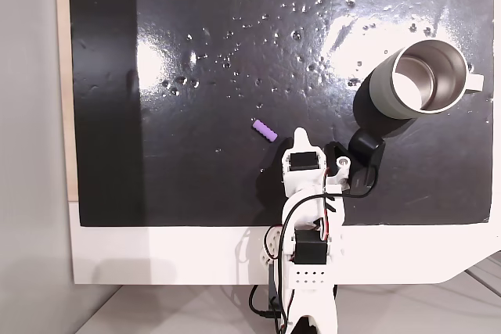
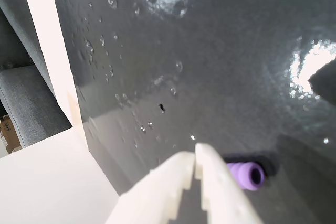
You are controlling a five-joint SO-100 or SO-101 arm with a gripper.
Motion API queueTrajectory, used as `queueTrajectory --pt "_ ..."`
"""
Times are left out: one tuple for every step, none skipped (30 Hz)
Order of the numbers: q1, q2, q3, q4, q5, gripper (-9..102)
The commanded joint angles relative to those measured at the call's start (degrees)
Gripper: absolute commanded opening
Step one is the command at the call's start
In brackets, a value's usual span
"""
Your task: Grasp a pengrip and put it in the cup.
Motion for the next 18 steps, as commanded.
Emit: queueTrajectory --pt "0.2 0.4 -0.2 -2.9 -0.9 0" --pt "0.2 0.4 -0.2 -2.9 -0.9 0" --pt "0.2 0.4 -0.2 -2.9 -1.0 0" --pt "0.2 0.4 -0.2 -2.9 -1.0 0" --pt "0.1 0.4 -0.2 -2.9 -1.1 0" --pt "0.1 0.4 -0.2 -2.9 -1.1 0" --pt "-0.1 0.4 -0.2 -2.9 -1.2 0" --pt "-0.2 0.4 -0.2 -2.9 -1.4 0" --pt "-0.3 0.4 -0.2 -2.9 -1.4 0" --pt "-0.3 0.4 -0.2 -2.9 -1.4 0" --pt "-0.3 0.4 -0.2 -2.9 -1.4 0" --pt "-0.3 0.4 -0.2 -2.9 -1.4 0" --pt "-0.3 0.4 -0.2 -2.9 -1.3 0" --pt "-0.3 0.4 -0.2 -2.9 -1.2 0" --pt "-0.1 0.4 -0.2 -2.9 -1.1 0" --pt "-0.1 0.4 -0.2 -2.9 -1.1 0" --pt "-0.1 0.4 -0.2 -2.9 -1.1 0" --pt "-0.1 0.4 -0.2 -2.9 -1.1 0"
